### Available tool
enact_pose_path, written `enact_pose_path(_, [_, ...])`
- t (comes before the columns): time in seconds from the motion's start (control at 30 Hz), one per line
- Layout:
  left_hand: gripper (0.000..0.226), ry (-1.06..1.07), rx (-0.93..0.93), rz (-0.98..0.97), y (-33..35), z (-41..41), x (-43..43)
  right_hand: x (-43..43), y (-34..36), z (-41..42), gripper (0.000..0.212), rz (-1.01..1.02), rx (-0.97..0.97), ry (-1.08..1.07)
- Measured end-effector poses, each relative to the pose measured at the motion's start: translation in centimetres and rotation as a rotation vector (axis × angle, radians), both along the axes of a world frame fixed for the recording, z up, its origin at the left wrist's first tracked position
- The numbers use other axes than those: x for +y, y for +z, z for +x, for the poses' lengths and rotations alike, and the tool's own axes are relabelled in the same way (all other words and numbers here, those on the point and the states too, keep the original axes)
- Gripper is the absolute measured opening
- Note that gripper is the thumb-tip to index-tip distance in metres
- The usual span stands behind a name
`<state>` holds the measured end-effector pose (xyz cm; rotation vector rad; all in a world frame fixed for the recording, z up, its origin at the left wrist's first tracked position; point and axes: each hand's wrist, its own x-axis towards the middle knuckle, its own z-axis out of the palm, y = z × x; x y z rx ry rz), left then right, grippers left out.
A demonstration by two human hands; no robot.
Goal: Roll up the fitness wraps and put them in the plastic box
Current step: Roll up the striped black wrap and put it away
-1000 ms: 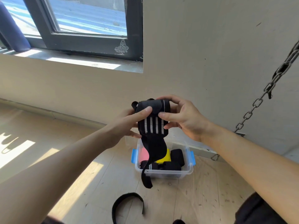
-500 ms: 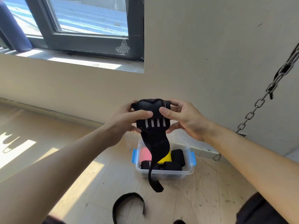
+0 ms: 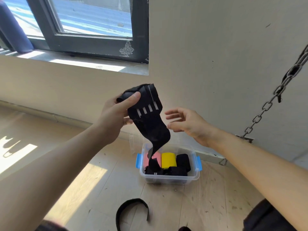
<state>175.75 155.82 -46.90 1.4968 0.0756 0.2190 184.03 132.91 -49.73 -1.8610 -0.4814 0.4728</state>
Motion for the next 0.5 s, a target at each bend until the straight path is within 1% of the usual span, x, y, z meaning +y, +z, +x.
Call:
enact_pose_path(0.07, [0.043, 0.024, -0.008, -0.022, 0.0, 0.1, 0.5, 0.1, -0.9, 0.2, 0.049, -0.053, 0.053, 0.051])
enact_pose_path(0.1, [0.044, 0.030, -0.014, -0.040, 0.1, 0.1, 0.8, 0.2, -1.3, 0.3, 0.052, -0.058, 0.082, 0.064])
enact_pose_path(0.2, [0.040, 0.050, -0.011, -0.112, 0.2, 0.2, 1.1, 0.8, -2.1, 0.5, 0.049, -0.026, 0.151, 0.079])
enact_pose_path(0.37, [0.035, 0.164, -0.013, -0.153, 0.3, 0.3, 1.6, 1.2, -2.5, 1.0, 0.040, -0.016, 0.123, 0.050])
enact_pose_path(0.43, [0.034, 0.244, -0.008, -0.182, 0.4, 0.3, 2.1, 0.9, -2.5, 1.3, 0.035, -0.128, 0.068, 0.087])
enact_pose_path(0.5, [0.038, 0.283, 0.000, -0.187, 0.3, 0.3, 2.6, 0.5, -2.5, 1.3, 0.033, -0.226, 0.061, 0.133])
